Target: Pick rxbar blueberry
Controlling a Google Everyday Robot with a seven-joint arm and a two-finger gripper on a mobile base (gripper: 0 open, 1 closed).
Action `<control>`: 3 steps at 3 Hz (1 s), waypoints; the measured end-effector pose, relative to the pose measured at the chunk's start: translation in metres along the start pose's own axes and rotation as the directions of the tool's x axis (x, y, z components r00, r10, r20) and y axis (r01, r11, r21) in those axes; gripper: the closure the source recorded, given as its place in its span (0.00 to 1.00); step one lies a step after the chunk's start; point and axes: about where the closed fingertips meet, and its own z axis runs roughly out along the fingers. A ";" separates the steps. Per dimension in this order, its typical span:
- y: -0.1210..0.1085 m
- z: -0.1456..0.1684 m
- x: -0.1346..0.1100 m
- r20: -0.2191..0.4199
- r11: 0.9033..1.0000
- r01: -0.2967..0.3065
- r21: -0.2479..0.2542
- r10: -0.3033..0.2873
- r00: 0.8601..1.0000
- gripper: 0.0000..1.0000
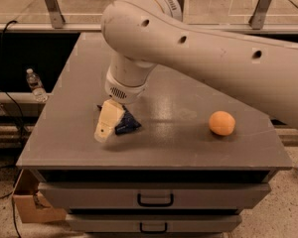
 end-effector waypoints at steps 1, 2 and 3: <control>0.005 0.007 -0.001 -0.009 1.000 0.001 -0.015 -0.001 1.000 0.00; 0.007 0.013 -0.003 -0.018 1.000 0.004 -0.030 -0.005 1.000 0.16; 0.009 0.015 -0.005 -0.029 0.999 0.010 -0.037 -0.011 1.000 0.39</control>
Offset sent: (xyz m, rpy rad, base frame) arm -0.0018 0.0129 -0.0177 -0.0126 0.0528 0.0177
